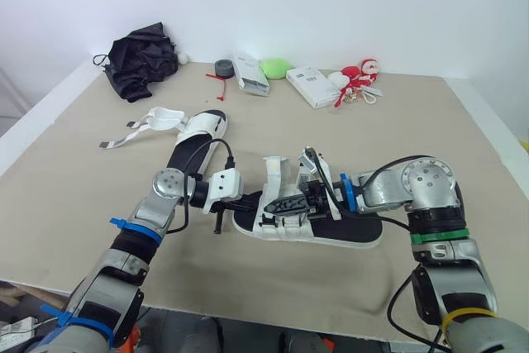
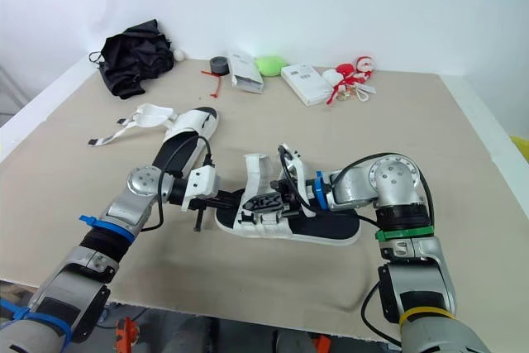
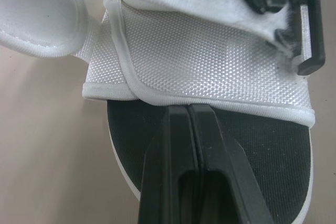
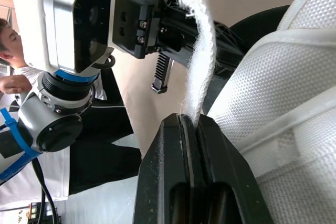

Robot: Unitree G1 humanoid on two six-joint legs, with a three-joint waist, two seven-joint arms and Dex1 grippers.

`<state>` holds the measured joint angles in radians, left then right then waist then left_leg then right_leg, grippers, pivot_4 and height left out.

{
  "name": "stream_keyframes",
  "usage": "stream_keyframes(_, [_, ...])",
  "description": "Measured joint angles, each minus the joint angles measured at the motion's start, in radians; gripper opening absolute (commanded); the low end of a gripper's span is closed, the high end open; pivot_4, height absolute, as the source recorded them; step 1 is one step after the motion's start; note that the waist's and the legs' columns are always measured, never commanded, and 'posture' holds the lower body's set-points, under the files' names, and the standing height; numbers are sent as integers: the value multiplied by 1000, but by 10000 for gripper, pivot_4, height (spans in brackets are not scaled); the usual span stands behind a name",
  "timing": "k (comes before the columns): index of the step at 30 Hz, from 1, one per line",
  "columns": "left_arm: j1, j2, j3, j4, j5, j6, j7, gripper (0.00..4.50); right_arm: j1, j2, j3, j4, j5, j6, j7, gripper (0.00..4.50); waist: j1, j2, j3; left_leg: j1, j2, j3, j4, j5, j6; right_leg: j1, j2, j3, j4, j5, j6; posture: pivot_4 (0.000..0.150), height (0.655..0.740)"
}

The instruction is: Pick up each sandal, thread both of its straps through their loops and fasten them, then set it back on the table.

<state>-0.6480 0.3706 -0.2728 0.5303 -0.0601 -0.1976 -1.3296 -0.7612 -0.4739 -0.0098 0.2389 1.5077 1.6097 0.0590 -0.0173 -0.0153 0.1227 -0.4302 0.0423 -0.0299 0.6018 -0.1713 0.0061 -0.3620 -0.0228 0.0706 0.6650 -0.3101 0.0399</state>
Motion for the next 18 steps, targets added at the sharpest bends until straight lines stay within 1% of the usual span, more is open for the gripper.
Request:
stream_keyframes(10, [3, 1, 0, -6, 0, 0, 0, 0, 0, -15, -2, 11, 91, 1, -42, 284, 0, 0, 0, 0, 0, 0, 0, 0, 0, 0, 0, 0, 0, 0, 0, 1500, 7322])
stream_keyframes(18, [5, 1, 0, -8, 0, 0, 1, 0, 26, -20, 6, 4, 106, -6, -71, 284, 0, 0, 0, 0, 0, 0, 0, 0, 0, 0, 0, 0, 0, 0, 0, 1500, 7322])
